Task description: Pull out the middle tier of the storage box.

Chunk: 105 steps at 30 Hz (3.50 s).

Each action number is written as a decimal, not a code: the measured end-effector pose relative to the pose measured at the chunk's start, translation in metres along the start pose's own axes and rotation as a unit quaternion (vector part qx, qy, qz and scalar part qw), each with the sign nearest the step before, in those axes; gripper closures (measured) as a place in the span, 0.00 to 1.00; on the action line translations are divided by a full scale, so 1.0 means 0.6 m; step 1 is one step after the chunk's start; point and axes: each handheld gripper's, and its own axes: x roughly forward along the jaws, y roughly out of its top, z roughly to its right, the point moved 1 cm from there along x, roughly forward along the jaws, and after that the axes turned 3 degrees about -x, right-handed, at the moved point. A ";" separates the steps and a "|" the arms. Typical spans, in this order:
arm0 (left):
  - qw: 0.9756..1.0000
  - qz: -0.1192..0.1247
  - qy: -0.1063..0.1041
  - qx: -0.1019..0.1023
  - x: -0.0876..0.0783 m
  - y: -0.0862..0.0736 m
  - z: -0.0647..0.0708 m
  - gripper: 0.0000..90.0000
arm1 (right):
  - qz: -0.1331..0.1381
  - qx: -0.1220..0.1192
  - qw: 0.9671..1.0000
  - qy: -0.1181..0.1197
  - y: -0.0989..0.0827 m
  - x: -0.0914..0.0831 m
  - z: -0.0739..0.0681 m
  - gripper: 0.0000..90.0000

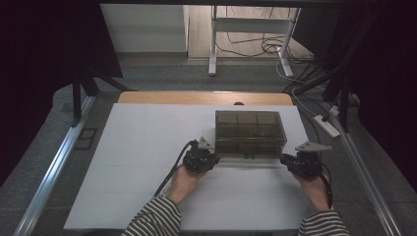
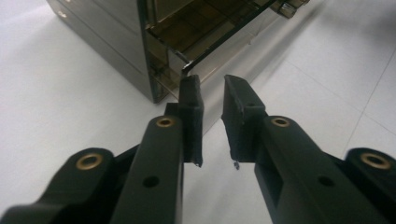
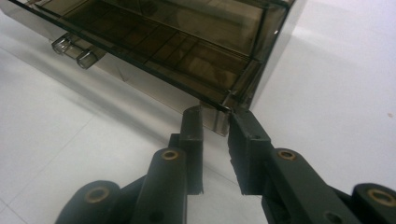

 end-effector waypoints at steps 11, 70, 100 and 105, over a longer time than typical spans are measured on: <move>1.000 0.002 0.015 0.010 -0.012 0.001 0.005 0.88 | 0.002 0.002 1.000 0.003 -0.001 -0.001 0.002 0.85; 1.000 -0.007 -0.019 0.005 -0.020 -0.027 0.018 0.90 | 0.024 0.028 0.999 0.013 -0.043 -0.037 -0.024 0.85; 0.999 -0.004 -0.031 0.016 -0.019 -0.047 0.031 0.89 | 0.023 0.047 0.998 0.018 -0.067 -0.043 -0.030 0.85; 1.000 0.002 -0.023 0.018 -0.027 -0.051 0.028 0.80 | 0.027 0.050 0.998 0.018 -0.069 -0.045 -0.031 0.82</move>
